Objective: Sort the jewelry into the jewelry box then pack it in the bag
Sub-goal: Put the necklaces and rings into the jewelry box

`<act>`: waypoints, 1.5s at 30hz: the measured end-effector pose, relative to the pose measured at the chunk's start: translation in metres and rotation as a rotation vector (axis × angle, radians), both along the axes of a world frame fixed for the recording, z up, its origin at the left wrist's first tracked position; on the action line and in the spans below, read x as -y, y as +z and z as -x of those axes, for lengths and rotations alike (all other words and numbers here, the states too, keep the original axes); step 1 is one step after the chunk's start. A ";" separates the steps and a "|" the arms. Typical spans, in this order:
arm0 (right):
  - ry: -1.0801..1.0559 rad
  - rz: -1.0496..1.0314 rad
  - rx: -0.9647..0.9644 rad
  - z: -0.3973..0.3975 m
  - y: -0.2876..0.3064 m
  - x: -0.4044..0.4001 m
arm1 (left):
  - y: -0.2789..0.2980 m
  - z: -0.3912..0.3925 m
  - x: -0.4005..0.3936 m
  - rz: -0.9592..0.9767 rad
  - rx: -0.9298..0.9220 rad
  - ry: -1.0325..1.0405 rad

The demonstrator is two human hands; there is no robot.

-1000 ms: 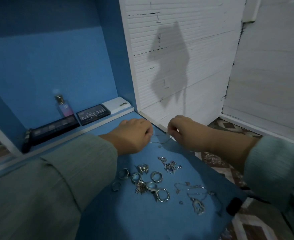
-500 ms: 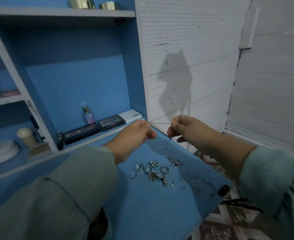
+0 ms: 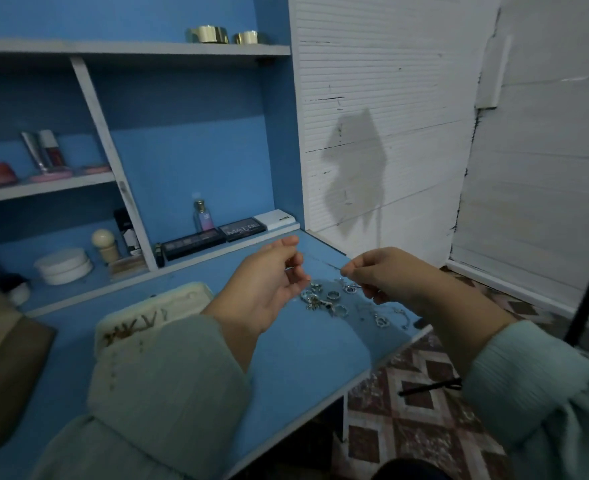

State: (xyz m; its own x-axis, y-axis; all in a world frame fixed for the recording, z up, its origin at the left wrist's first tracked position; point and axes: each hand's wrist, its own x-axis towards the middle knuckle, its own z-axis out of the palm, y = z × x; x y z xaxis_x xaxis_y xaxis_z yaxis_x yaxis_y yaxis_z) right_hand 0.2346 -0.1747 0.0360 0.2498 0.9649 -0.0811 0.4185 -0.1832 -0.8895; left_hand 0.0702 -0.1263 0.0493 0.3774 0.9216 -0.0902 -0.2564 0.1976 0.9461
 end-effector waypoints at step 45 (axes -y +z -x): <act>0.007 0.164 0.683 -0.025 -0.019 -0.016 | -0.086 -0.018 0.025 -0.015 -0.027 0.222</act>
State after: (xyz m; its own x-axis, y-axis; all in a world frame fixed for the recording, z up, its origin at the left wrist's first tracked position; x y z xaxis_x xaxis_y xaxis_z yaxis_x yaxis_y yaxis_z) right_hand 0.2597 -0.1585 0.0170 0.2904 0.9554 -0.0531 0.8757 -0.2877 -0.3879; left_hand 0.0887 -0.1518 -0.0364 0.1624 0.9832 -0.0831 -0.2669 0.1248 0.9556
